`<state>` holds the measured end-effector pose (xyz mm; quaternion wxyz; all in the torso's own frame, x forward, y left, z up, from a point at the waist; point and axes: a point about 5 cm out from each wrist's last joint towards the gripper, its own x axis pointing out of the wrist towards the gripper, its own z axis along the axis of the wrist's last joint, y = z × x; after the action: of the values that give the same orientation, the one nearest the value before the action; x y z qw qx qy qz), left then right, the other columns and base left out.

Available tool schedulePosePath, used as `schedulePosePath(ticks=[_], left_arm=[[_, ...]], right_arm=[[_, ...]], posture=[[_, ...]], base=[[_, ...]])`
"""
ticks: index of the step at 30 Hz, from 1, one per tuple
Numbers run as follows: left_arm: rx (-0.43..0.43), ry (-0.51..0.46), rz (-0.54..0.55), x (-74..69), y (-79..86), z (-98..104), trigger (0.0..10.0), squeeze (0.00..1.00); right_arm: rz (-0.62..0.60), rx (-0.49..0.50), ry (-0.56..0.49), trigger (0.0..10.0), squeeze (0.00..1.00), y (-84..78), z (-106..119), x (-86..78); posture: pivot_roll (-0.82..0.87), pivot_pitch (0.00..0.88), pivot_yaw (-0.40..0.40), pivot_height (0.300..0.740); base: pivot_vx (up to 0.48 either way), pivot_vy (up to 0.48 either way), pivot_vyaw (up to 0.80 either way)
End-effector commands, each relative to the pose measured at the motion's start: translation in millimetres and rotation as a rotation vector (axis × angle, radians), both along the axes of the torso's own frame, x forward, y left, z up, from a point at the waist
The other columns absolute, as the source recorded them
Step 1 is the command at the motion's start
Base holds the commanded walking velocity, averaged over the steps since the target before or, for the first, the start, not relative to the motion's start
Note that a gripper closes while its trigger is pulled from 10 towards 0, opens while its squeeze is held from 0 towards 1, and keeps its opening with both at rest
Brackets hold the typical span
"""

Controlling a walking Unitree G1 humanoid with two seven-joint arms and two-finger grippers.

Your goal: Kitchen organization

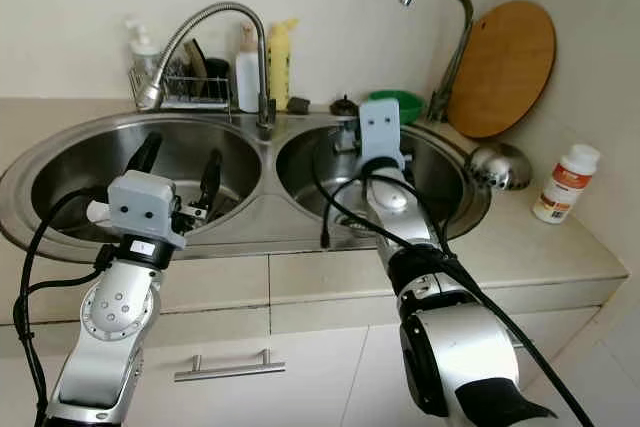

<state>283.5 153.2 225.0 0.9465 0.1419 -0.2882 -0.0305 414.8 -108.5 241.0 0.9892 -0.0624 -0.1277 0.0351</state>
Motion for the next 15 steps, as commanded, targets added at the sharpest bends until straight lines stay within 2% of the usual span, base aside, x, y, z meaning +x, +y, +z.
schedulePosePath(ticks=[1,5,7,8,9,10,15], left_arm=[[0.007,0.005,0.007,0.0,0.1,0,10.0,0.00],[0.004,0.011,0.011,0.1,-0.1,-1,10.0,0.00],[0.001,0.013,0.013,0.7,0.0,-2,10.0,0.00],[0.001,0.014,0.013,0.9,-0.1,-2,10.0,0.00],[0.000,0.016,0.013,1.3,-0.4,-3,10.0,0.00],[0.000,0.019,0.013,1.7,-0.8,-3,10.0,0.00],[0.001,0.028,0.012,2.9,-0.7,-6,10.0,0.00]], right_arm=[[-0.014,-0.027,0.038,10.0,0.00,-2.7,-2,2.2],[0.013,0.011,0.158,10.0,0.00,-0.1,-22,2.2],[0.016,0.118,0.224,10.0,0.00,-2.7,-30,2.2],[0.012,0.139,0.238,10.0,0.00,-3.7,-31,2.3],[0.005,0.224,0.282,10.0,0.17,-6.8,-36,2.3],[0.005,0.287,0.315,10.0,1.00,-9.2,-40,2.0],[0.020,0.329,0.358,10.0,1.00,-12.3,-50,0.2]], posture=[[0.09,0.000,-0.091,0.736],[0.09,0.000,-0.094,0.736],[0.09,0.000,-0.094,0.736],[0.09,0.000,-0.094,0.736],[0.09,0.000,-0.092,0.736],[0.09,0.000,-0.092,0.736],[0.09,0.000,-0.091,0.736]], base=[[0.000,0.000,0.00],[0.000,0.000,0.00],[0.000,0.000,0.00],[0.000,0.000,0.00],[0.000,0.000,0.00],[0.000,0.000,0.00],[0.000,0.000,0.00]])
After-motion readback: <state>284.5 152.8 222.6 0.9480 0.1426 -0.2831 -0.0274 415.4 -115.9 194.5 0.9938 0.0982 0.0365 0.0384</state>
